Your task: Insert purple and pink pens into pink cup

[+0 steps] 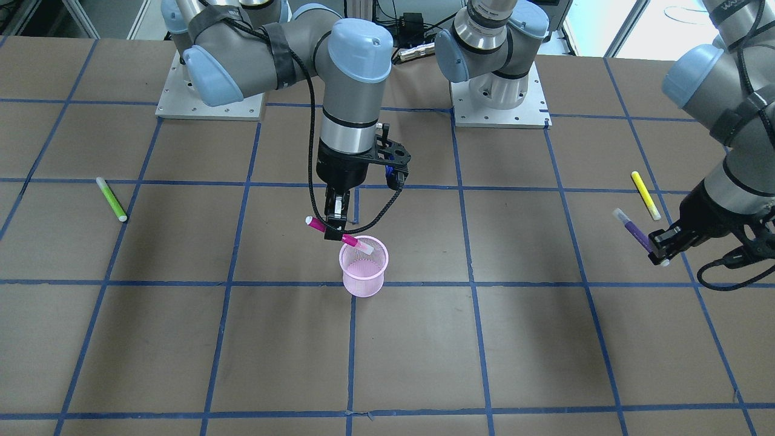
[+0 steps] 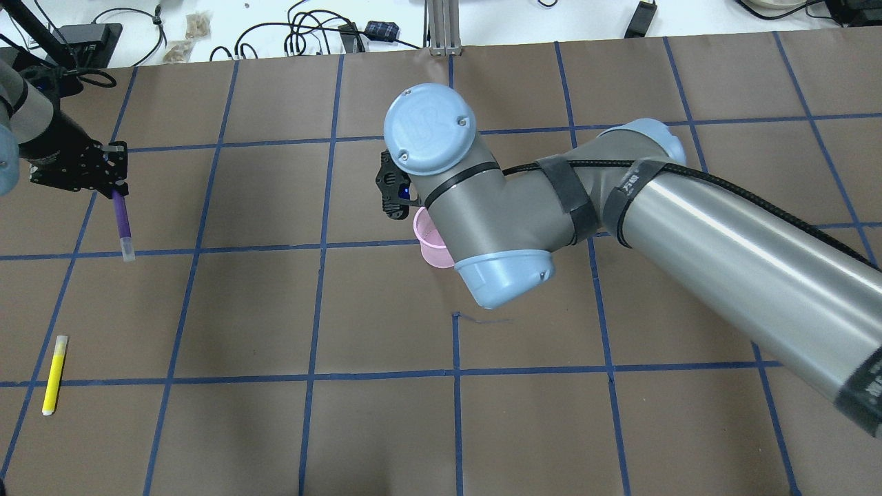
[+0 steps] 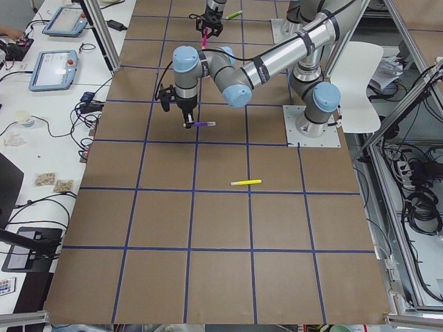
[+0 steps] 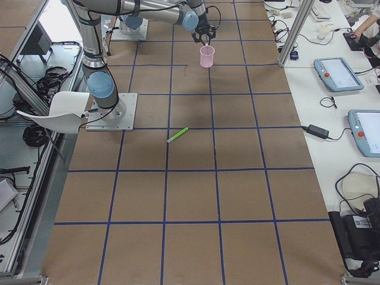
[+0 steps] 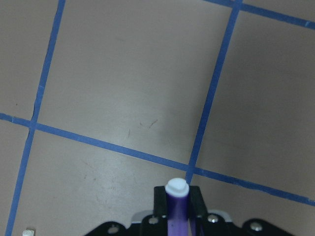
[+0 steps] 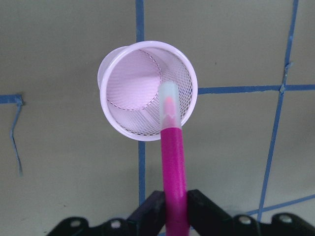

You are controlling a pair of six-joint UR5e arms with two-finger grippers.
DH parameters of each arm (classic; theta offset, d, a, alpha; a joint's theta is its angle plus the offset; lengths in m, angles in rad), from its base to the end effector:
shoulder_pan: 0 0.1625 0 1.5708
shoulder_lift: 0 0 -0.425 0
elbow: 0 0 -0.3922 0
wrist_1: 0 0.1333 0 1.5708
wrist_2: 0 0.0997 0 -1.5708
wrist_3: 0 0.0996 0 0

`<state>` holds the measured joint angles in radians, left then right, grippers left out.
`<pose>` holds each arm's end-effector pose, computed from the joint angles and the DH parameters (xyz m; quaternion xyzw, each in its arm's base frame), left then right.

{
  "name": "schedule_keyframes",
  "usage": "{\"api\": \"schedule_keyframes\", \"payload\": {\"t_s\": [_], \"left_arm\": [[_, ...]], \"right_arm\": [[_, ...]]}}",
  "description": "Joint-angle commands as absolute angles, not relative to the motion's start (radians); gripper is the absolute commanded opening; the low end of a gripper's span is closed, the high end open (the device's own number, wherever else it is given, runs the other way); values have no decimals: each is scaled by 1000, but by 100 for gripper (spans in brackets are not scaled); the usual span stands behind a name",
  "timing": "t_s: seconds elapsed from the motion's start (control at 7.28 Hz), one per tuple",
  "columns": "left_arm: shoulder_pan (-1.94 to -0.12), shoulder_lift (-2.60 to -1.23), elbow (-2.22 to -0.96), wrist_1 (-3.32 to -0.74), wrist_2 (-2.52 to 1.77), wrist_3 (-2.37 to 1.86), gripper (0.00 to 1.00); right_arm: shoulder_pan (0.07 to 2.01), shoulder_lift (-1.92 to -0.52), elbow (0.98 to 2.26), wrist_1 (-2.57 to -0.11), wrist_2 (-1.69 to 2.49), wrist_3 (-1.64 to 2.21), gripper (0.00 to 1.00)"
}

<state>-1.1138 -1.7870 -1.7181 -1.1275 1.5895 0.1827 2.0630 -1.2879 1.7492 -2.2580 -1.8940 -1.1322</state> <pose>0.1314 -0.5651 0.3468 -0.1370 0.9897 -0.0349 0.0214 0.3675 -0.4703 0.3263 0.6993 -0.6878 0.0553 0.1868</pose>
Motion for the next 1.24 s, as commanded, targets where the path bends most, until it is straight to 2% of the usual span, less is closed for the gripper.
{"api": "schedule_keyframes", "payload": {"t_s": [0.0, 0.41, 0.55, 0.69, 0.82, 1.1], "left_arm": [[-1112, -1789, -1718, -1127, 1585, 183, 0], [-1114, -1790, -1718, -1127, 1586, 183, 0], [-1114, -1790, -1718, -1127, 1586, 183, 0], [-1114, -1792, -1715, -1123, 1589, 175, 0], [-1127, -1795, -1715, -1120, 1592, 167, 0], [-1167, -1781, -1707, -1112, 1592, 146, 0]], "right_arm": [[2102, -1223, 1750, -2321, -1960, -1146, 6], [2102, -1172, 1746, -2356, -1967, -1153, 12], [2102, -1170, 1727, -2364, -1959, -1158, 16], [2102, -1167, 1704, -2352, -1954, -1158, 90], [2102, -1172, 1703, -2349, -1956, -1163, 100], [2092, -1186, 1697, -2344, -1951, -1166, 100]]}}
